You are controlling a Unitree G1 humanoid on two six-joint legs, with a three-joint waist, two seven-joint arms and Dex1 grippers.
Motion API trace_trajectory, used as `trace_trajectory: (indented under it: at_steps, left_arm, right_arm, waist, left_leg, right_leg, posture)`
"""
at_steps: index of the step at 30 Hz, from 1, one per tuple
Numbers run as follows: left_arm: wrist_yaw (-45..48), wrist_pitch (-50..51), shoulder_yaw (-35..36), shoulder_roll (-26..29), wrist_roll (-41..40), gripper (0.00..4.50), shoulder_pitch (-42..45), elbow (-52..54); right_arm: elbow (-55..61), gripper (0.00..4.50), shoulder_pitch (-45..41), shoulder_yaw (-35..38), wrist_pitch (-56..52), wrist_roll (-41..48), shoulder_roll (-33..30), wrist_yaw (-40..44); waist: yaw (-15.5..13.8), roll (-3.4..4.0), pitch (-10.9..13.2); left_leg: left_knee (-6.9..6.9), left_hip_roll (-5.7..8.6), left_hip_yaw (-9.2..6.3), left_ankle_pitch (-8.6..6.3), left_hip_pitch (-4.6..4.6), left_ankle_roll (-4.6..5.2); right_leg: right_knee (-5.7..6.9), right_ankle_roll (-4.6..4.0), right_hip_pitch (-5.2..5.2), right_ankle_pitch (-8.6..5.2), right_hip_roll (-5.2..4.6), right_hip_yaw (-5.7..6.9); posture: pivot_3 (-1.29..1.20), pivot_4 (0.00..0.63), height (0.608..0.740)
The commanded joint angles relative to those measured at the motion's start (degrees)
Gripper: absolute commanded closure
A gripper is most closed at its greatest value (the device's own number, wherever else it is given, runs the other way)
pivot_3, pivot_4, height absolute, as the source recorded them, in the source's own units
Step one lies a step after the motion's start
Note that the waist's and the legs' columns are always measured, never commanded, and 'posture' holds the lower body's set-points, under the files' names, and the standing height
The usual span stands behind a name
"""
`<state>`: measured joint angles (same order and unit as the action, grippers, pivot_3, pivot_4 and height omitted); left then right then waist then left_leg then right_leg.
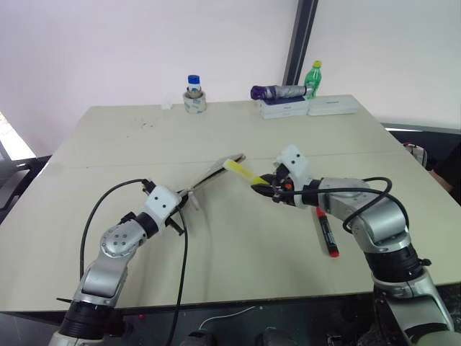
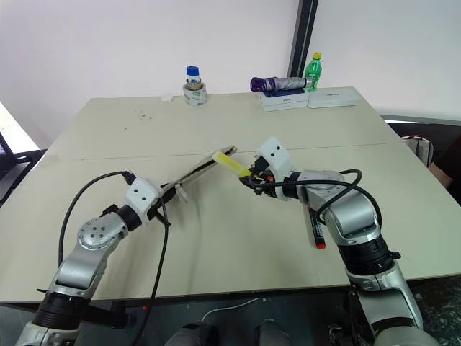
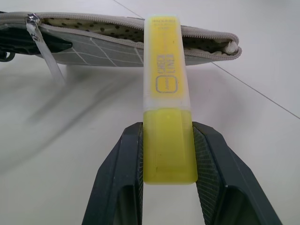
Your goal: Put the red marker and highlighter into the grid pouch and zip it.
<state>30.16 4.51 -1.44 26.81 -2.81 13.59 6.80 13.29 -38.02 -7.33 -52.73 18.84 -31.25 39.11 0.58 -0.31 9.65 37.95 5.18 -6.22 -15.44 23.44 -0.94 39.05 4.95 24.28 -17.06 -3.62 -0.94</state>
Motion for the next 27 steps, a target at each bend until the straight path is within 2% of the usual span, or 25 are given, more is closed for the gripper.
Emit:
trace_trajectory:
  at_steps: [1,11,20,27]
  left_arm:
    - [0.1,-1.6,0.6,0.3,-0.1,4.50,0.2,2.2]
    - [0.8,-2.7,0.3,0.9,0.3,4.50,0.1,1.9]
    - [6.5,-11.4,-3.2,6.8,5.0,4.50,0.3,0.2]
    - [11.9,-16.0,-5.8,9.3,5.0,4.50,0.7,-0.5]
  right_arm:
    - [1.4,3.61,-1.2,-0.3,0.1,0.1,-0.5,0.3]
    - [1.7,3.61,-1.2,-1.0,0.1,-0.3,-2.1,1.0]
    - [2.0,3.61,-3.4,-10.8,8.2,-6.5,-8.0,8.6]
    - [2.9,3.61,-4.8,-14.5,11.6,-8.2,-6.5,12.7]
  waist:
    - [0.0,0.00,0.0]
    - [0.0,0.00,0.0]
    - [0.0,0.00,0.0]
    - [0.0,0.00,0.0]
  left_leg:
    - [0.00,0.00,0.00,0.00,0.00,0.00]
    - [0.00,0.00,0.00,0.00,0.00,0.00]
    - [-0.02,0.00,0.00,0.00,0.00,0.00]
    - [-0.01,0.00,0.00,-0.01,0.00,0.01]
  right_leg:
    - [0.00,0.00,0.00,0.00,0.00,0.00]
    - [0.00,0.00,0.00,0.00,0.00,0.00]
    - [-0.01,0.00,0.01,0.00,0.00,0.00]
    - [-0.02,0.00,0.01,0.00,-0.01,0.00]
  posture:
    - [0.00,0.150,0.740]
    - [0.00,0.150,0.740]
    - [0.00,0.150,0.740]
    - [0.00,0.150,0.740]
